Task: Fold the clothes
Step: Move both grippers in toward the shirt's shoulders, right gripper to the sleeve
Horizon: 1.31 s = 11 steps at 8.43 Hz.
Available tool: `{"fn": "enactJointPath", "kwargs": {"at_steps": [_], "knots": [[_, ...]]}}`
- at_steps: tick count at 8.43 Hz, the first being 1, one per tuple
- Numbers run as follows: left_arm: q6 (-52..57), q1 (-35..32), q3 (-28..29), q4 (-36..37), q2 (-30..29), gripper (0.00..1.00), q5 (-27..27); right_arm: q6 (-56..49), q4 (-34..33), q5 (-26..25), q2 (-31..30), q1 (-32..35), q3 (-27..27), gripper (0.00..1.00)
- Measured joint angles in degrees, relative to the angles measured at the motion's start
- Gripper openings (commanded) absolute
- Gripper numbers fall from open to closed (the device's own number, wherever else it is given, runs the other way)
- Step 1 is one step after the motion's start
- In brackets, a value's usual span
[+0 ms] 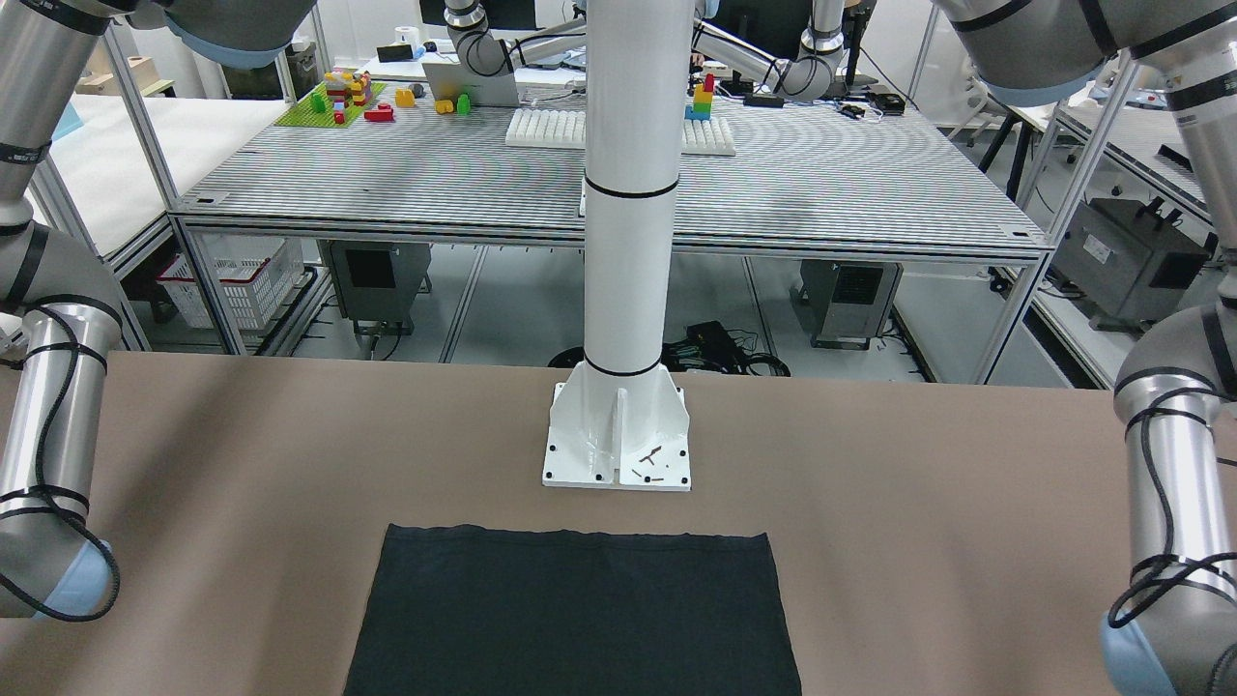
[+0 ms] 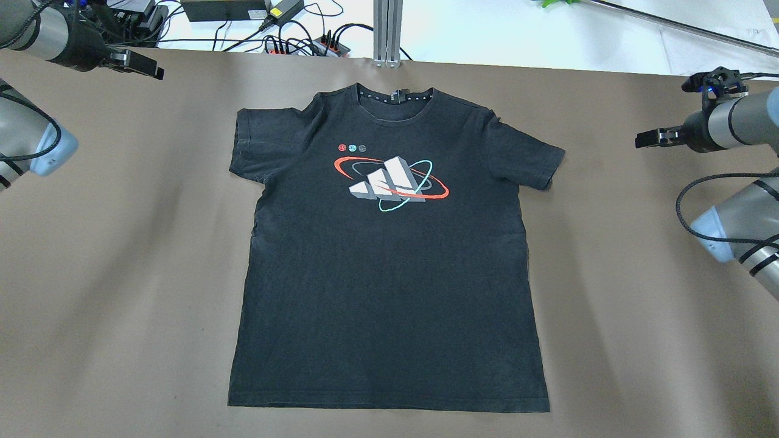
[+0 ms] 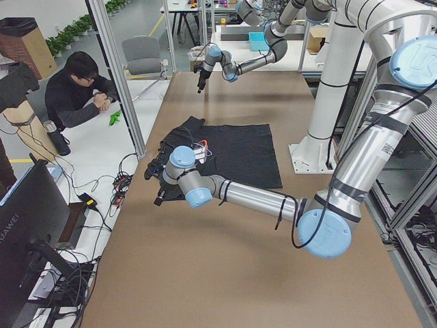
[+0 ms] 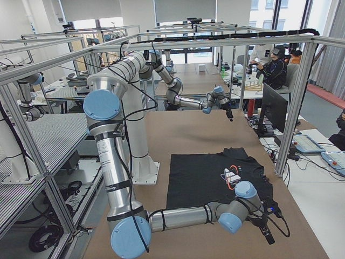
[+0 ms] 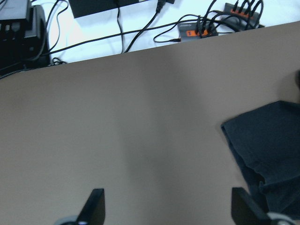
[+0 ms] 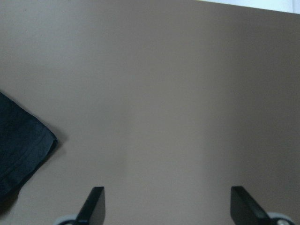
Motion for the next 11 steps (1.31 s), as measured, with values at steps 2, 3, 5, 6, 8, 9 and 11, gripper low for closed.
{"fn": "enactJointPath", "kwargs": {"at_steps": [2,3,5,6,8,9,11], "knots": [[-3.26,2.79,2.13,-1.35,-3.26,0.95,2.68,4.90,2.85,-4.74,1.33,-4.34,-1.94,0.94],[-4.45,4.38,2.47,-1.51,-4.37,0.95,4.58,7.59,3.40,-7.11,2.77,-6.50,-3.13,0.94],[-6.01,6.59,3.69,-1.57,-6.66,0.95,7.28,11.92,3.83,-12.27,4.99,-10.45,-4.57,0.94],[-6.28,7.02,4.17,-1.56,-7.48,0.95,7.81,12.89,3.98,-13.51,6.17,-11.37,-5.61,0.94],[-6.46,7.24,4.60,-1.53,-8.37,0.95,8.17,13.55,4.23,-14.26,9.61,-11.96,-9.44,0.94],[-6.50,7.26,4.72,-1.50,-8.65,0.95,8.33,13.85,4.68,-14.33,10.85,-12.10,-11.10,0.94],[-6.50,7.33,5.18,-1.51,-8.97,0.95,8.47,14.87,5.78,-14.37,12.70,-12.65,-13.78,0.94]]}}
